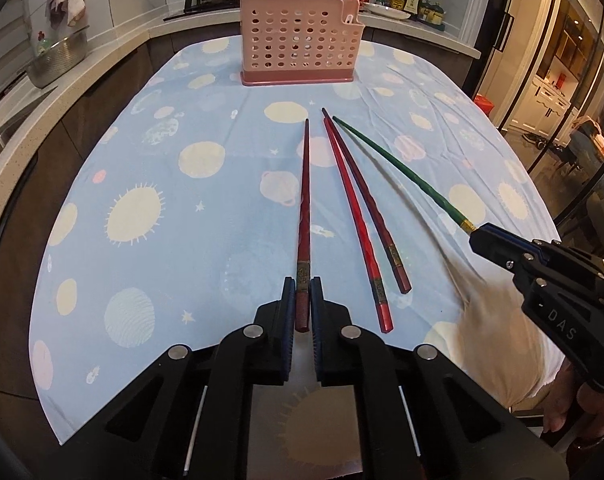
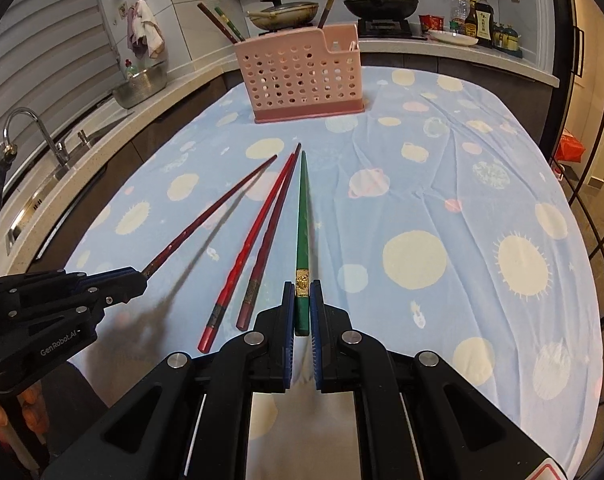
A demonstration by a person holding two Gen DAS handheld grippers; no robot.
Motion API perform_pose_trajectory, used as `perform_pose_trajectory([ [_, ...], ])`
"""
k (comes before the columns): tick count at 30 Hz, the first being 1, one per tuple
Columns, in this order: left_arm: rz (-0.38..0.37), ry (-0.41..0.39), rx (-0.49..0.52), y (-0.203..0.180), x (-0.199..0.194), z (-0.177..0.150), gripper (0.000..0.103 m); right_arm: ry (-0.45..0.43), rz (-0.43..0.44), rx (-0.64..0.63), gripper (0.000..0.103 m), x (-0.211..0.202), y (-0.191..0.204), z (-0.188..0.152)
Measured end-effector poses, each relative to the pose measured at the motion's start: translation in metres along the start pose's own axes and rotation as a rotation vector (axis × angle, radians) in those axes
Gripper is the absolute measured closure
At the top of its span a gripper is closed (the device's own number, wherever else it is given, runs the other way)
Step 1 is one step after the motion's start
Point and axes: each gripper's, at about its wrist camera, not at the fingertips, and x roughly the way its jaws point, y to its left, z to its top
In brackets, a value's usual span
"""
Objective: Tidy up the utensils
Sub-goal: 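Lift both chopsticks and carry them above the pink holder with both tools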
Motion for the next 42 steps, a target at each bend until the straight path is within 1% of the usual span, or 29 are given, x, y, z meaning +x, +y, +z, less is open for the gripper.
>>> perform_pose_trajectory([
  [8,0.035,-0.087,-0.009,0.009,-0.025,0.03,0.096,-0.112,0.034,0.015,0.096,-0.031,-0.007,0.04],
  [14,0.069,-0.194,0.004,0.014,-0.044,0.07,0.096,-0.196,0.045,-0.001,0.096,-0.045,-0.008,0.08],
  [19,0.101,-0.257,0.0,0.02,-0.052,0.103,0.096,-0.266,0.053,-0.022,0.096,-0.052,-0.005,0.113],
  [28,0.131,-0.319,-0.014,0.028,-0.053,0.15,0.096,-0.313,0.05,-0.017,0.096,-0.045,-0.006,0.157],
  [35,0.136,-0.339,-0.018,0.032,-0.053,0.176,0.096,-0.329,0.043,-0.011,0.096,-0.036,-0.007,0.183],
  [42,0.138,-0.368,-0.012,0.036,-0.059,0.2,0.096,-0.358,0.05,-0.011,0.096,-0.037,-0.004,0.206],
])
